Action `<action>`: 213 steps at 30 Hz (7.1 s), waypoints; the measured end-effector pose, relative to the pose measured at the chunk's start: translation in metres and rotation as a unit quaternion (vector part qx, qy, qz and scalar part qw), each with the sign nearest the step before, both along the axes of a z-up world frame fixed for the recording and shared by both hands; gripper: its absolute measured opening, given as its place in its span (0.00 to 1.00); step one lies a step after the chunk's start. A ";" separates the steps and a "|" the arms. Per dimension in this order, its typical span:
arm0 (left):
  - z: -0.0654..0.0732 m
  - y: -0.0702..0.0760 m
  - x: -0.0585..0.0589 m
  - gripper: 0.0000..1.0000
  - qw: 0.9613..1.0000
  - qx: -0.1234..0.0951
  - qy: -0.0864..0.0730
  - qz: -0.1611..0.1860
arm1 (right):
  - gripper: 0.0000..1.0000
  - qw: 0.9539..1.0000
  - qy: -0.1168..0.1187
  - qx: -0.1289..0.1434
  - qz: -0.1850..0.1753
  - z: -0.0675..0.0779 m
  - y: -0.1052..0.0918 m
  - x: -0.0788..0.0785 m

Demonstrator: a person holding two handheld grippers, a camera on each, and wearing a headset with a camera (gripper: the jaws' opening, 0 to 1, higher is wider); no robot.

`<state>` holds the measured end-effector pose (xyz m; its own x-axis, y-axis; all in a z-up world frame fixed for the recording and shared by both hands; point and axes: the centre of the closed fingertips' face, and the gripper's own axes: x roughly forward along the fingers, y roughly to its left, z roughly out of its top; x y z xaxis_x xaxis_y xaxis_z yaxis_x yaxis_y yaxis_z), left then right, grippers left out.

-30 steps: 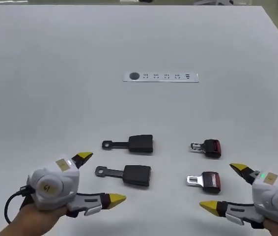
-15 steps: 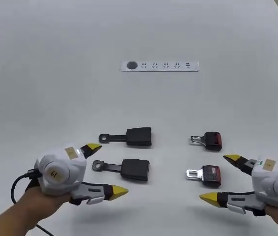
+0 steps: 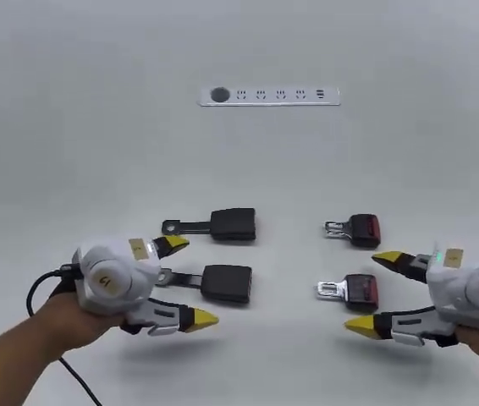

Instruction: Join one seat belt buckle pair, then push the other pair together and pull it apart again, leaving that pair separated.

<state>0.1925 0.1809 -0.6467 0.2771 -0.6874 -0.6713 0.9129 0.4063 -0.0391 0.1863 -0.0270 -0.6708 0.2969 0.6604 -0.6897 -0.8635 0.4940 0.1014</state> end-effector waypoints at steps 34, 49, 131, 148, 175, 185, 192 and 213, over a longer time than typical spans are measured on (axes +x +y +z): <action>-0.047 -0.011 0.011 0.34 0.991 0.056 0.007 -0.120 | 0.34 0.995 0.022 -0.042 0.093 -0.020 -0.007 0.000; -0.047 -0.014 0.010 0.34 0.988 0.087 0.018 -0.123 | 0.33 0.994 0.021 -0.045 0.099 -0.015 0.018 -0.003; -0.047 -0.009 0.007 0.32 0.980 0.121 0.030 -0.155 | 0.32 0.992 -0.013 0.014 0.126 -0.022 0.125 0.009; -0.043 -0.011 0.007 0.31 0.983 0.051 0.008 -0.174 | 0.31 0.987 -0.025 0.053 0.147 -0.017 0.124 0.009; -0.044 -0.011 0.007 0.31 0.984 0.025 0.002 -0.174 | 0.31 0.986 -0.035 0.083 0.141 -0.012 0.123 0.008; -0.043 -0.012 0.006 0.31 0.984 0.024 0.001 -0.179 | 0.31 0.986 -0.035 0.089 0.137 -0.012 0.122 0.006; -0.044 -0.012 0.005 0.31 0.984 0.024 0.006 -0.178 | 0.31 0.986 -0.035 0.092 0.135 -0.015 0.120 0.005; -0.045 -0.015 0.001 0.33 0.979 0.077 0.005 -0.188 | 0.34 0.988 -0.055 0.042 0.140 -0.013 0.119 0.003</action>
<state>0.1932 0.1661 -0.6920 0.0176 -0.6296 -0.7767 0.9990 0.0439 -0.0129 0.1893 0.0921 -0.6836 0.1645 0.7812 -0.6022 -0.9734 0.2274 0.0291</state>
